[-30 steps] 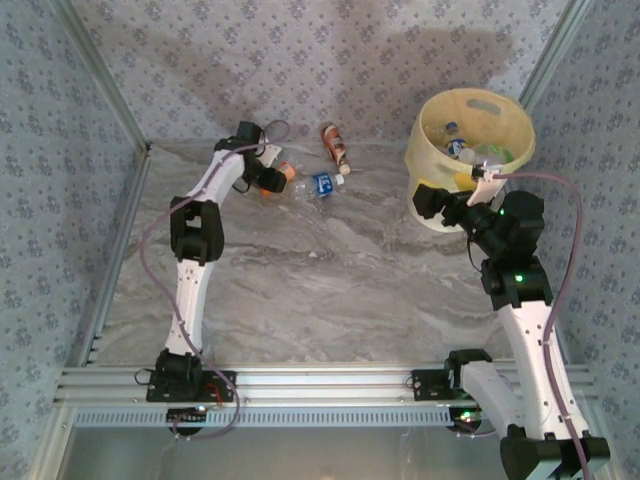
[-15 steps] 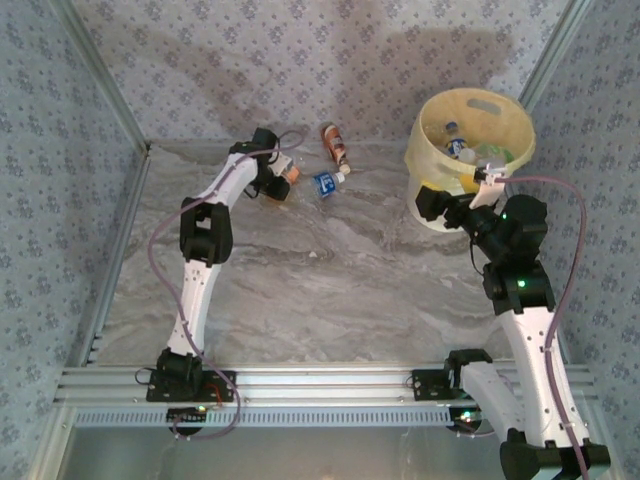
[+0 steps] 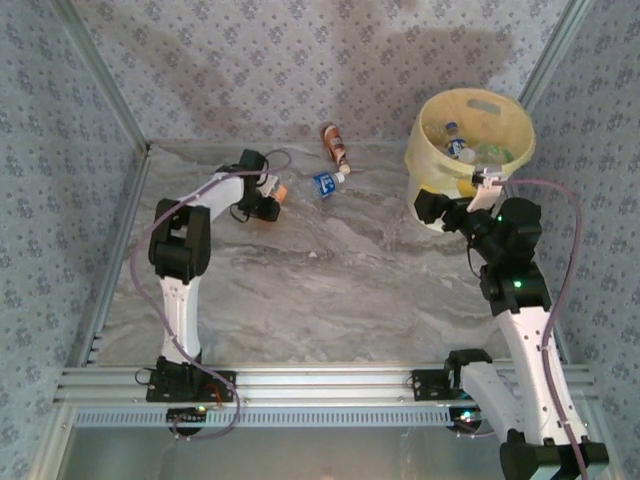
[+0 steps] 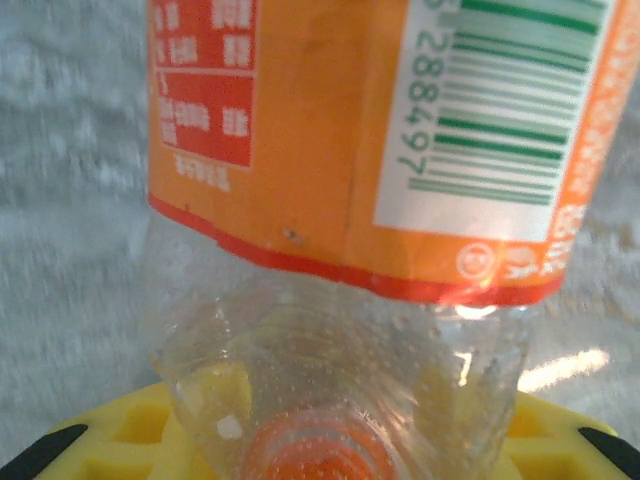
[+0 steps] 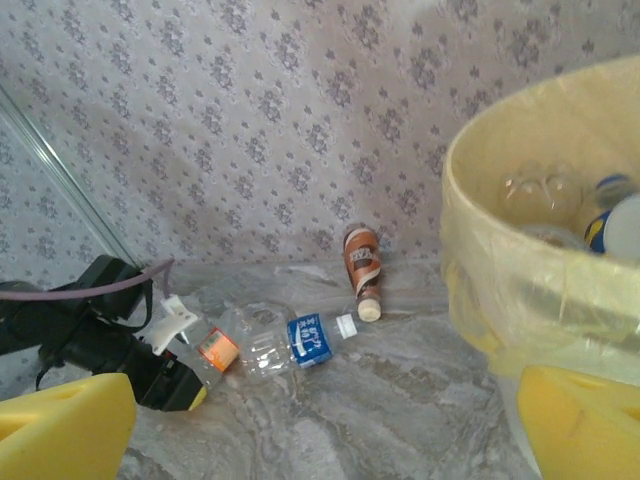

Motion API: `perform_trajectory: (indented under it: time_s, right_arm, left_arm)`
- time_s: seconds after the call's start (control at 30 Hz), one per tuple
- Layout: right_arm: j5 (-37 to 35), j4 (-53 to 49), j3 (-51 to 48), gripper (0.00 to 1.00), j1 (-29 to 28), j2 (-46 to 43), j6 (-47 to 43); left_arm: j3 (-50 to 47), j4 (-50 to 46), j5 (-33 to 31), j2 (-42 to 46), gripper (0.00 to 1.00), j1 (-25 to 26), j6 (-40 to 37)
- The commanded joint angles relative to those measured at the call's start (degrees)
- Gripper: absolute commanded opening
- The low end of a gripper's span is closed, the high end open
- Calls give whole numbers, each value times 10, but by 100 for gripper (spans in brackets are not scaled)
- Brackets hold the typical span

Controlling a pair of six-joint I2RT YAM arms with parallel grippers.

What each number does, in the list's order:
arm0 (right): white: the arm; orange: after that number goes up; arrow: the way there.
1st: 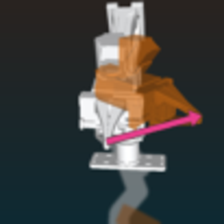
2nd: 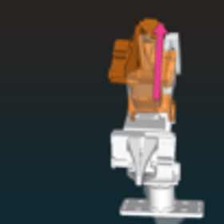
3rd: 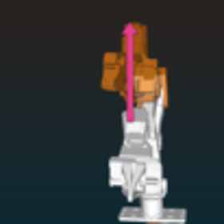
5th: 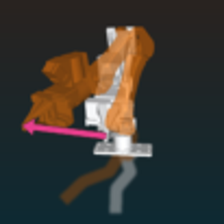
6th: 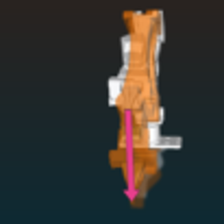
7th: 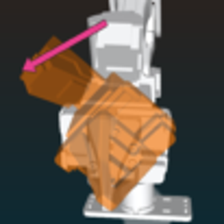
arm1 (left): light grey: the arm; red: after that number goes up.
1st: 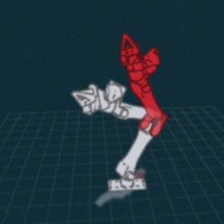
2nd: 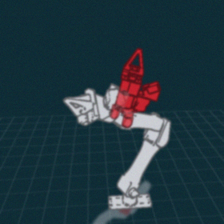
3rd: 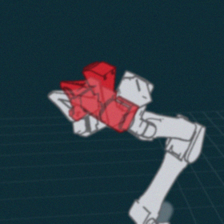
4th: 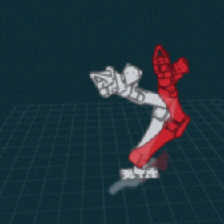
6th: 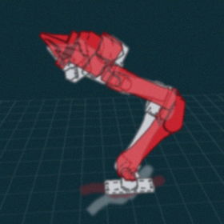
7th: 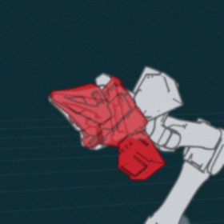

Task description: Put the plastic bottles in the bin

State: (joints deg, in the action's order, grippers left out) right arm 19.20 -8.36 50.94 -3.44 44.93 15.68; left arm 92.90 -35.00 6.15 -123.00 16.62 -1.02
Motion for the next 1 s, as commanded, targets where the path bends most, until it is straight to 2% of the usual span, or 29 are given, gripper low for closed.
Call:
perform_trajectory:
  time_s: [0.0,0.13,0.3,0.57,0.77,0.97]
  right_arm:
    - [-7,47,-36,100,-8,2,65]
    - [-10,104,-83,100,-27,3,115]
    - [-41,151,-127,100,-79,19,150]
    - [-77,195,-133,100,-155,81,171]
    - [-43,215,-98,100,-192,146,173]
    - [50,228,-39,100,-210,209,189]
  left_arm:
    - [-71,72,31,78,30,2,48]
    - [-151,112,58,142,30,7,76]
    - [-238,149,84,220,30,32,109]
    - [-326,229,153,342,30,80,168]
    - [-326,277,238,382,31,110,185]
    - [-311,324,304,390,31,127,197]
